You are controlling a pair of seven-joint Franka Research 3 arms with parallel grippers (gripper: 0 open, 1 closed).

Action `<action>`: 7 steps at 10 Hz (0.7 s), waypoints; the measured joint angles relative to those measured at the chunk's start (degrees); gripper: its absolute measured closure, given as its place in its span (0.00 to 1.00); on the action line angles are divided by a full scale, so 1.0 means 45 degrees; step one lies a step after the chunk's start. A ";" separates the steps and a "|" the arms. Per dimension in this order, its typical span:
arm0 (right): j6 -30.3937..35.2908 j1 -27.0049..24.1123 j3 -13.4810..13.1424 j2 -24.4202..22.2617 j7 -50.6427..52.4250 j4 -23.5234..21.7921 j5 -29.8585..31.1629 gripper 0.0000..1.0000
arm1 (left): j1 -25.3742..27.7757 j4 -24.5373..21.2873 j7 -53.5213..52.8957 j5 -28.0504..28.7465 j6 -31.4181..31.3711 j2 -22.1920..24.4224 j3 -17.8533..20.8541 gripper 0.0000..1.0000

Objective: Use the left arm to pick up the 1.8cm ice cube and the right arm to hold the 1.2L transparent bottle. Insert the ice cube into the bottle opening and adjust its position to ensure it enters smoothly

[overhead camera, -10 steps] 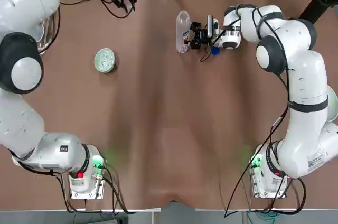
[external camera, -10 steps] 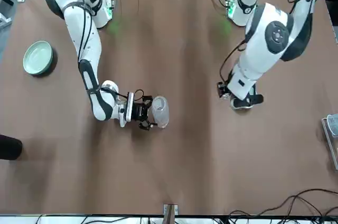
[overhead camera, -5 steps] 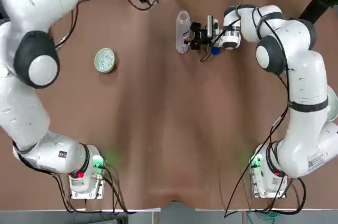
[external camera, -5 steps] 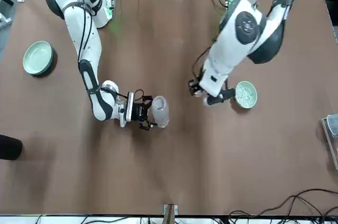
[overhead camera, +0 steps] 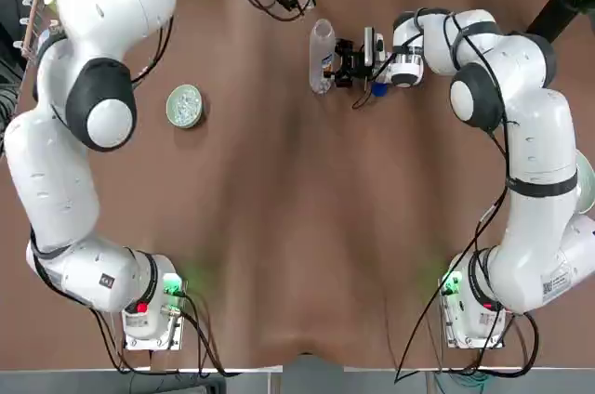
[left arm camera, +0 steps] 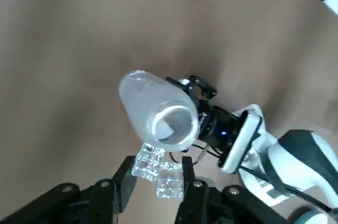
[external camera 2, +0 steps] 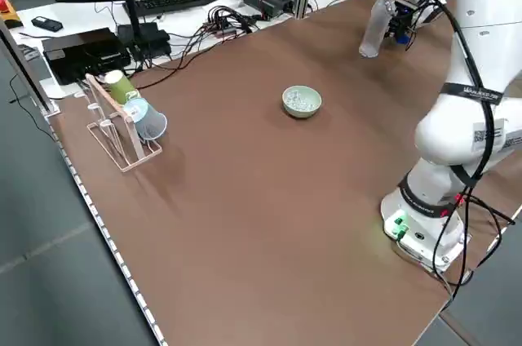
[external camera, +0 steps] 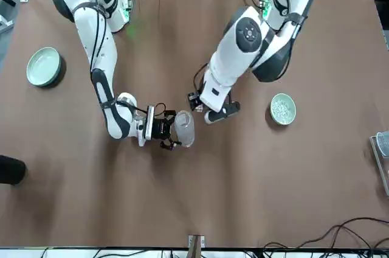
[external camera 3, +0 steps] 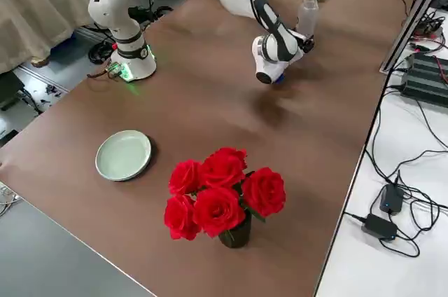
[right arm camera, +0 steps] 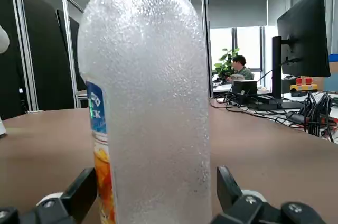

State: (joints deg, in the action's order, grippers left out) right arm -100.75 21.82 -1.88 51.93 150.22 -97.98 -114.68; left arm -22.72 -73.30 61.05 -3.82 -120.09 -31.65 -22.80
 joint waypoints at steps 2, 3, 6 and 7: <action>-0.0011 0.0012 0.0001 0.0000 0.0000 0.0023 -0.0014 0.00 | -0.1609 0.0114 0.0271 0.0000 -0.0694 -0.0338 0.1622 0.60; -0.0013 0.0021 0.0002 0.0000 0.0000 0.0027 -0.0018 0.00 | -0.2336 0.0154 0.0426 0.0000 -0.0966 -0.0573 0.2303 0.60; -0.0016 0.0042 0.0002 0.0001 0.0000 0.0033 -0.0022 0.00 | -0.2693 0.0277 0.0495 0.0000 -0.1187 -0.0861 0.2674 0.60; -0.0018 0.0067 0.0003 0.0001 0.0000 0.0039 -0.0023 0.00 | -0.2683 0.0306 0.0495 0.0000 -0.1188 -0.0861 0.2703 0.60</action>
State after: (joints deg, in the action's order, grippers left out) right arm -100.83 22.13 -1.87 51.93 150.22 -97.81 -114.79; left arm -34.79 -71.92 63.28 -3.82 -125.43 -35.53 -10.63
